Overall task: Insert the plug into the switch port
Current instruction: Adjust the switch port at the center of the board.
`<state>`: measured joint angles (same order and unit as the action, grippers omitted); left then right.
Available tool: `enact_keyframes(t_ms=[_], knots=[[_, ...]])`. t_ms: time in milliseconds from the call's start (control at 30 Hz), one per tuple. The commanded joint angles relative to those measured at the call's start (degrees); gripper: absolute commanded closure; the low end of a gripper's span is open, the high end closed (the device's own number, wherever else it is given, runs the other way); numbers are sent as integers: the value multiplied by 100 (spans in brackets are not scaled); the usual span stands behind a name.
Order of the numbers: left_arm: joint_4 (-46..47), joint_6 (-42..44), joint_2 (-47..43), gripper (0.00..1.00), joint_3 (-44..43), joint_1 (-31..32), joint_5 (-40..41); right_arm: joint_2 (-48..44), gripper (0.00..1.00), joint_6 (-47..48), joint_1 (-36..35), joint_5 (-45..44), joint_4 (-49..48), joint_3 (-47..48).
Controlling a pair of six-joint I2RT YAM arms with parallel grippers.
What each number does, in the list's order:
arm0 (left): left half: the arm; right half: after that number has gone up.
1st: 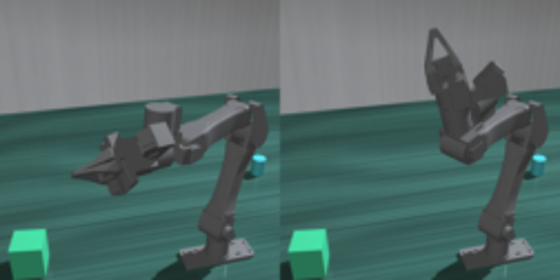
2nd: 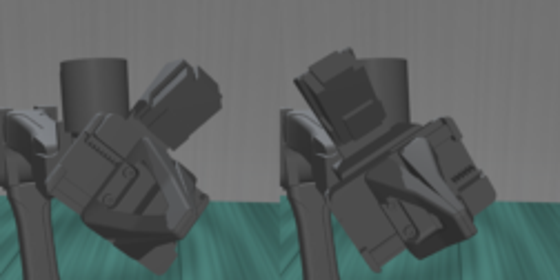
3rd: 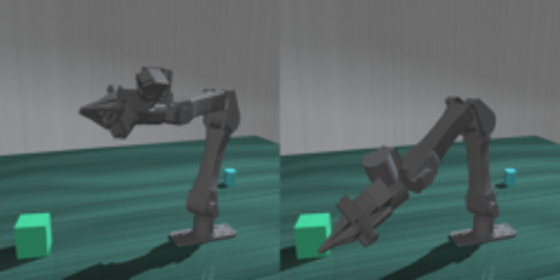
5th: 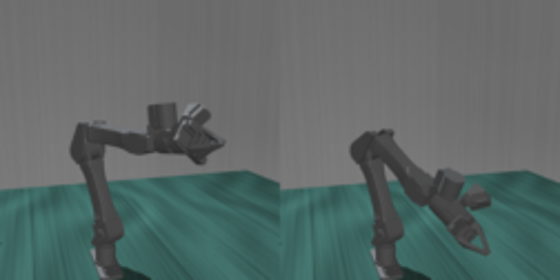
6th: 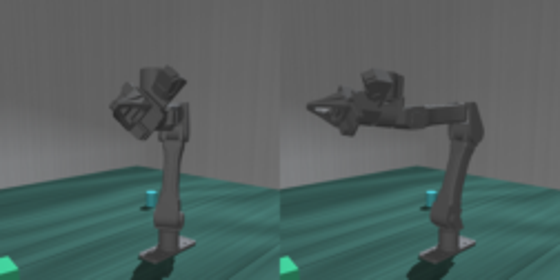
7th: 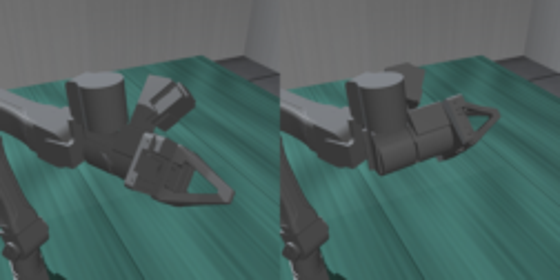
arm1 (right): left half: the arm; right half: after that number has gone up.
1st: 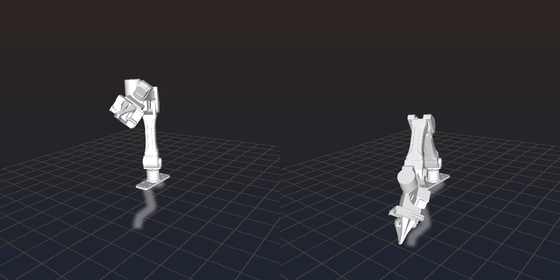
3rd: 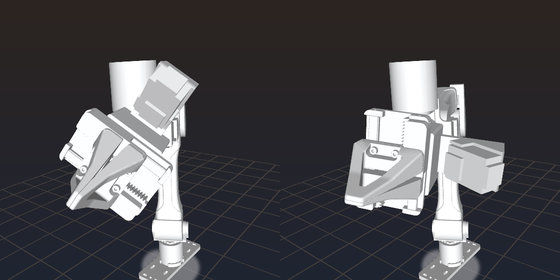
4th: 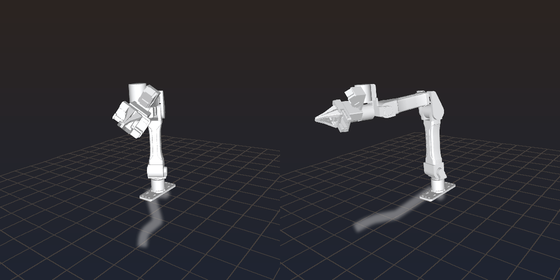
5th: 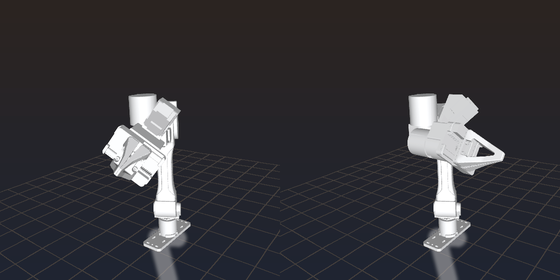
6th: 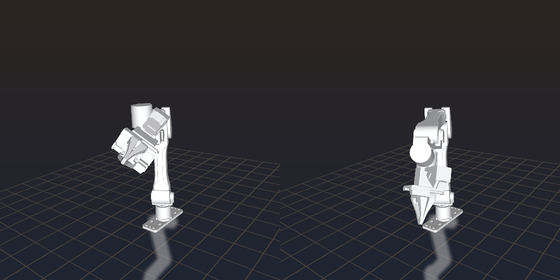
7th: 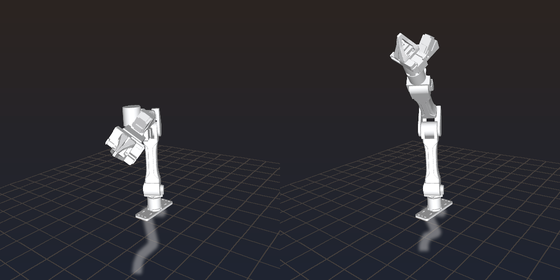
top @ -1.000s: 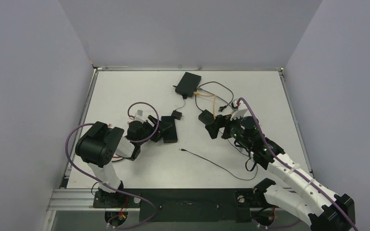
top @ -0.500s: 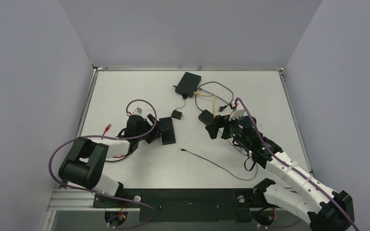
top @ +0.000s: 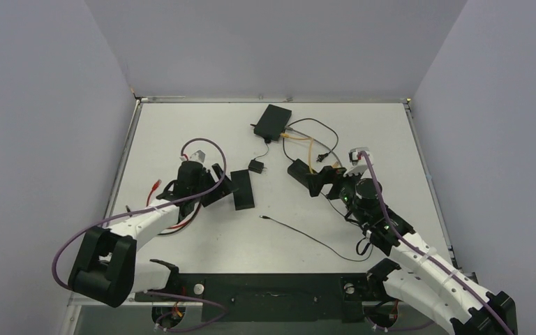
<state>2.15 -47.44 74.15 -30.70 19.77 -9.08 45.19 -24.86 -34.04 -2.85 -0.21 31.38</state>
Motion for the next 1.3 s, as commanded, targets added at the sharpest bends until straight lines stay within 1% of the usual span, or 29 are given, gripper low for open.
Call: enact_keyframes(t_ms=[0, 33, 67, 200, 267, 367, 533, 767, 900, 1067, 1267], knots=[[-574, 602, -329, 25, -566, -26, 273, 2, 0, -672, 138, -172, -1027, -328], [-575, 703, -298, 23, -611, -26, 292, 114, 0, -644, 118, -49, -1008, -284], [-558, 750, -262, 18, -735, -30, 306, 166, 0, -593, 96, -27, -977, -252], [-404, 1001, 281, 8, -1177, -28, 171, 262, 2, -451, -196, -89, -977, -252], [-316, 1120, 578, 5, -1386, -29, 103, 229, 2, -318, -432, -291, -939, -271], [77, 1260, 998, 3, -1643, -34, 36, 214, 3, -135, -820, -517, -820, -256], [285, 1421, 1793, 3, -2184, -34, 17, 92, 3, -93, -959, -508, -725, -360], [525, 1660, 2484, 3, -2706, -51, 154, -158, 3, -36, -988, -405, -663, -539], [621, 1716, 2863, 3, -2930, -61, -47, -178, 3, 3, -999, -402, -627, -588], [706, 1735, 2983, 3, -2972, -60, -392, -173, 3, -32, -1014, -429, -572, -602], [785, 1766, 2902, 3, -2737, -61, -785, -85, 4, -53, -1014, -270, -438, -509]])
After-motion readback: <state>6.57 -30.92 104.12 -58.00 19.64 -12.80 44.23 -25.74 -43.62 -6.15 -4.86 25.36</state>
